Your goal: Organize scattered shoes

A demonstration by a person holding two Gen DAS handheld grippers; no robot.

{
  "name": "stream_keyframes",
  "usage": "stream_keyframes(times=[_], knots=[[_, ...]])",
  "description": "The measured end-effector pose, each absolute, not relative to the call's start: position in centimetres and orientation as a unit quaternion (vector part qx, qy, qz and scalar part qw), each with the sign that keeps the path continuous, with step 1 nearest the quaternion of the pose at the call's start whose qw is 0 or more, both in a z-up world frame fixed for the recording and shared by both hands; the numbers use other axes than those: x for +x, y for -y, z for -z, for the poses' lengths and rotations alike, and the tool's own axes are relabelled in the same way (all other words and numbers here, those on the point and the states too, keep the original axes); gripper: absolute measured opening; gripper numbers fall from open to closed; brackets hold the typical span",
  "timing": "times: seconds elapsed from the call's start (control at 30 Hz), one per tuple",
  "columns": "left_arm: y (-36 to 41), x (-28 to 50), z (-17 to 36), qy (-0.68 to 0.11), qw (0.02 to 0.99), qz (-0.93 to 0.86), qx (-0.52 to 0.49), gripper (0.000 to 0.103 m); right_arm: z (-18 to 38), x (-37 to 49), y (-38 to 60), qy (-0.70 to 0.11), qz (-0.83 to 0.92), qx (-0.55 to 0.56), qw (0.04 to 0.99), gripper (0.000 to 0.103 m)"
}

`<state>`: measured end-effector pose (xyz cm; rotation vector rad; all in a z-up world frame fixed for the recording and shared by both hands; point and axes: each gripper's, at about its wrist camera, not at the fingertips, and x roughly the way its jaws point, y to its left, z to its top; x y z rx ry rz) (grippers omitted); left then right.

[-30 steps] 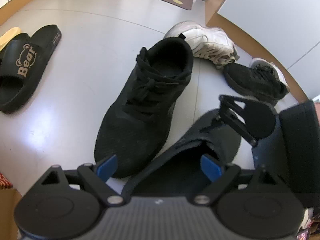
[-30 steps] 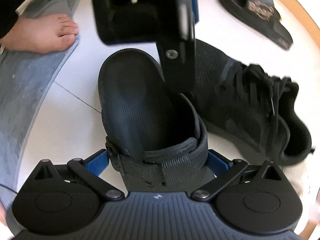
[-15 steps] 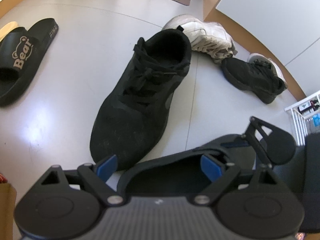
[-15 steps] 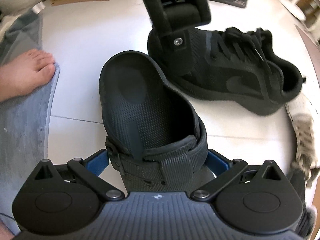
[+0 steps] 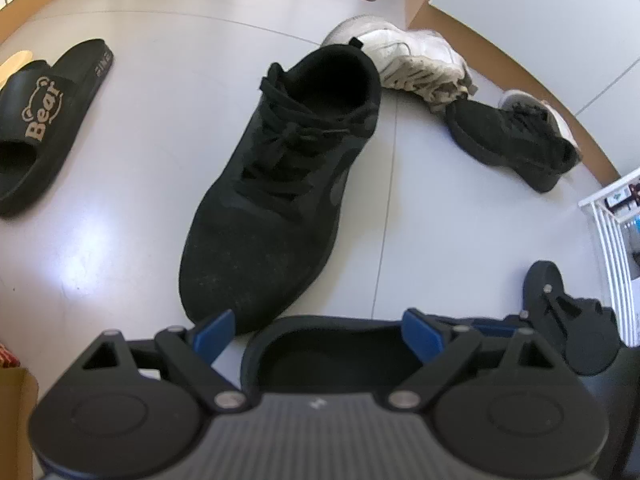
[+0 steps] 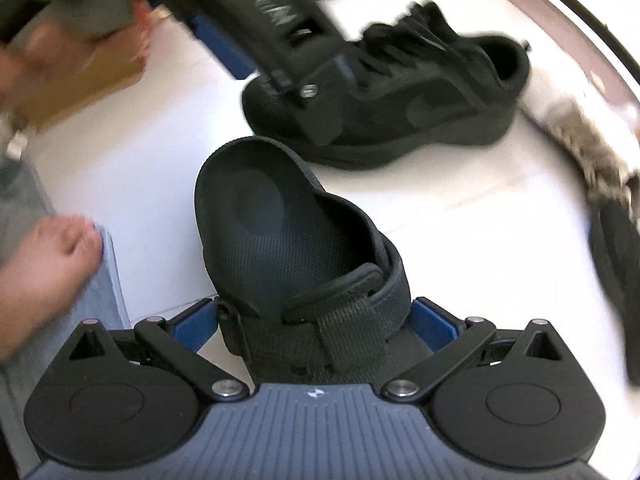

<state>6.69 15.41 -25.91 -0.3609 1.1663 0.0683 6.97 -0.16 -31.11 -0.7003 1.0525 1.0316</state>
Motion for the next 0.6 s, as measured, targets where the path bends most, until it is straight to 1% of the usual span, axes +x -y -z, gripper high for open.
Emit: stream_keyframes(times=[0.07, 0.2, 0.3, 0.37, 0.6], knots=[[-15.2, 6.7, 26.0, -0.55, 0.818, -0.031, -0.165, 0.092, 31.0, 7.1, 0.1, -0.477, -0.451, -0.3, 0.692, 0.103], [-15.0, 6.7, 26.1, -0.553, 0.818, -0.031, -0.159, 0.092, 31.2, 7.8, 0.0, -0.522, -0.409, -0.233, 0.712, 0.103], [-15.0, 6.7, 26.1, -0.553, 0.817, -0.033, -0.157, 0.092, 31.1, 8.2, 0.0, -0.53, -0.407, -0.223, 0.71, 0.103], [-15.0, 6.7, 26.2, -0.554, 0.817, -0.033, -0.156, 0.092, 31.2, 8.2, -0.1, -0.528, -0.414, -0.229, 0.706, 0.103], [-14.9, 6.5, 26.4, -0.559, 0.815, -0.035, -0.147, 0.092, 31.8, 7.7, 0.3, -0.469, -0.502, -0.29, 0.666, 0.103]])
